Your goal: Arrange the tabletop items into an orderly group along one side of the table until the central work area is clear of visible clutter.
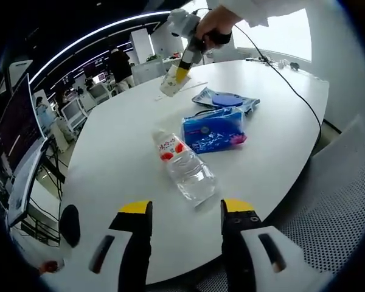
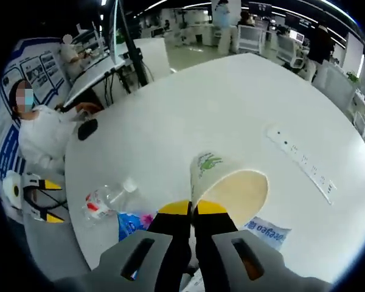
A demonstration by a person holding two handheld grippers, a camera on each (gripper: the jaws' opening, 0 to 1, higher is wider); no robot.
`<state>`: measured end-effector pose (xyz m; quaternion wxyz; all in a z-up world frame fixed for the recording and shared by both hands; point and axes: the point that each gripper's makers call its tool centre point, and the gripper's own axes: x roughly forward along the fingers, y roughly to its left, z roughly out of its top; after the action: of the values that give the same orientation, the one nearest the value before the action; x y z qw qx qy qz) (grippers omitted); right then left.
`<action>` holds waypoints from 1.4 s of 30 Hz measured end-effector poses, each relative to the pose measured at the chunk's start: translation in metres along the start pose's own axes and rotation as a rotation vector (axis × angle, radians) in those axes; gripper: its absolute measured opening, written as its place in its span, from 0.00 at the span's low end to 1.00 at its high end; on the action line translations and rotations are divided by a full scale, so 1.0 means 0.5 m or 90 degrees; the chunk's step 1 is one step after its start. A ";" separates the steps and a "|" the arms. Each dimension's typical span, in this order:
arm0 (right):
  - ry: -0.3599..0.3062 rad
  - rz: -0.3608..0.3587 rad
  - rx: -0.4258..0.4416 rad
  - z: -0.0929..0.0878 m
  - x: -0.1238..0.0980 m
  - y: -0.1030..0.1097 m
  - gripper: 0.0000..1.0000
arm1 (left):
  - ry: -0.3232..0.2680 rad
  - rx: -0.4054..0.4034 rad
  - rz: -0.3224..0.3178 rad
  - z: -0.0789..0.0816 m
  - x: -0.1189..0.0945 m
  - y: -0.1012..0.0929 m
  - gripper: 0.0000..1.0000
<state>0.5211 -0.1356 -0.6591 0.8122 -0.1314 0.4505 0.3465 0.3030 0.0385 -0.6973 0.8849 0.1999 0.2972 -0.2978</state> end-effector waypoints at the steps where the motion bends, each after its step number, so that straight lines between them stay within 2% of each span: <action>1: 0.008 0.004 -0.005 -0.004 0.002 0.001 0.00 | 0.001 0.000 0.000 -0.001 0.000 0.000 0.44; 11: 0.079 0.007 -0.082 -0.034 0.023 -0.008 0.00 | 0.005 -0.007 0.010 -0.004 -0.001 0.008 0.44; 13: 0.094 0.005 -0.108 -0.034 0.027 -0.012 0.00 | 0.006 -0.008 0.011 -0.004 -0.001 0.009 0.44; 15: 0.132 0.007 -0.140 -0.045 0.029 -0.014 0.00 | 0.006 -0.008 0.011 -0.005 -0.002 0.009 0.44; 19: 0.175 -0.003 -0.228 -0.051 0.036 -0.028 0.00 | 0.010 -0.009 0.012 -0.007 -0.002 0.010 0.43; 28: 0.224 0.011 -0.288 -0.066 0.056 -0.033 0.00 | 0.019 -0.007 0.015 -0.013 -0.001 0.011 0.42; 34: 0.253 0.015 -0.354 -0.067 0.057 -0.050 0.00 | 0.024 -0.008 0.016 -0.015 -0.001 0.011 0.42; 39: 0.275 0.015 -0.377 -0.069 0.053 -0.062 0.00 | 0.026 -0.008 0.015 -0.016 0.000 0.010 0.42; 41: 0.292 0.010 -0.393 -0.072 0.051 -0.070 0.00 | 0.028 -0.007 0.015 -0.018 0.001 0.010 0.42; 42: 0.310 0.010 -0.418 -0.076 0.049 -0.073 0.00 | 0.033 -0.006 0.014 -0.021 0.002 0.009 0.42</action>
<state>0.5303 -0.1711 -0.7041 0.5942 -0.4584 0.4958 0.4370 0.3025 0.0470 -0.7048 0.8810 0.2070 0.3193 -0.2813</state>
